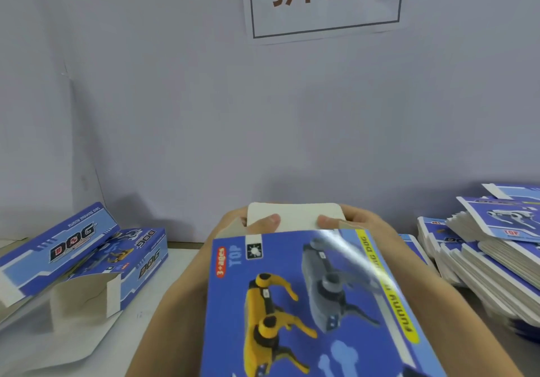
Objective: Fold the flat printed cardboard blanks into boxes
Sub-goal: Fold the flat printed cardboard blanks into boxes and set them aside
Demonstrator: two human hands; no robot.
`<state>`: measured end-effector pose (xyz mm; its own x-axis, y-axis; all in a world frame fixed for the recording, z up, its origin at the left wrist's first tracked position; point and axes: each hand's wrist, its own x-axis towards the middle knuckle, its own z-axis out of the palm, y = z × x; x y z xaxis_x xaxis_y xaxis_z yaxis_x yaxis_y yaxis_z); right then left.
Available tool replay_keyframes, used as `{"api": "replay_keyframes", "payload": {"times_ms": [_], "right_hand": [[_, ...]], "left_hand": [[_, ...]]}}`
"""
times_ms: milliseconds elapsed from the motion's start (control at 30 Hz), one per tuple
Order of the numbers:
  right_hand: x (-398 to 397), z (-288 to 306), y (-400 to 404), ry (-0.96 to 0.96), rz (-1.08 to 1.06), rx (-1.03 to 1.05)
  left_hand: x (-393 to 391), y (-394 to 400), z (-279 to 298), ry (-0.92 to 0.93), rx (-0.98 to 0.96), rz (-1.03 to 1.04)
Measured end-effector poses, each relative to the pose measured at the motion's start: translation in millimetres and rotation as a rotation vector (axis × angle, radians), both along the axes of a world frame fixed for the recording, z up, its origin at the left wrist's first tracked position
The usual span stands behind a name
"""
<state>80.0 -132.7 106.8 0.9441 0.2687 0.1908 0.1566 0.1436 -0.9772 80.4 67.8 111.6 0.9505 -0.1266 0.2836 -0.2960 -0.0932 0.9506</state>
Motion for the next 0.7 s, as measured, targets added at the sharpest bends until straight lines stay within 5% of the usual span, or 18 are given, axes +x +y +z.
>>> {"api": "replay_keyframes", "payload": {"times_ms": [100, 300, 500, 700], "right_hand": [[0, 1, -2, -0.045, -0.080, 0.046], [-6, -1, 0, -0.025, -0.039, 0.144], [-8, 5, 1, -0.017, -0.136, 0.112], [-10, 12, -14, -0.048, -0.318, 0.146]], "left_hand": [[-4, -3, -7, -0.040, -0.062, -0.119], [5, 0, -10, -0.150, -0.017, -0.023], [5, 0, -8, -0.077, 0.001, -0.093], [-8, -10, -11, 0.012, -0.281, -0.224]]}}
